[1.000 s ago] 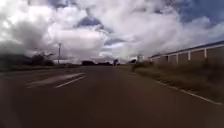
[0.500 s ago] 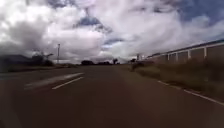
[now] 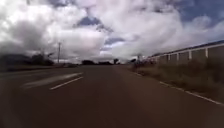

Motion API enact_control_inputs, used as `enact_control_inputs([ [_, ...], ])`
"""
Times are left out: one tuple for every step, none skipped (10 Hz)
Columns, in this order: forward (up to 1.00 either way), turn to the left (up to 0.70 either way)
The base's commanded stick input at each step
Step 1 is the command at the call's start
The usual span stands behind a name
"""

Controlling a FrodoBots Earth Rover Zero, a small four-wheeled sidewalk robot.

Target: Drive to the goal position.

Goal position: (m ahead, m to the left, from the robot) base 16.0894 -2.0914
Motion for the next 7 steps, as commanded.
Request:
enact_control_inputs([
  [0.70,0.04],
  [0.70,0.04],
  [0.70,0.04],
  [0.70,0.04],
  [0.70,0.04],
  [0.70,0.04],
  [0.70,0.04],
])
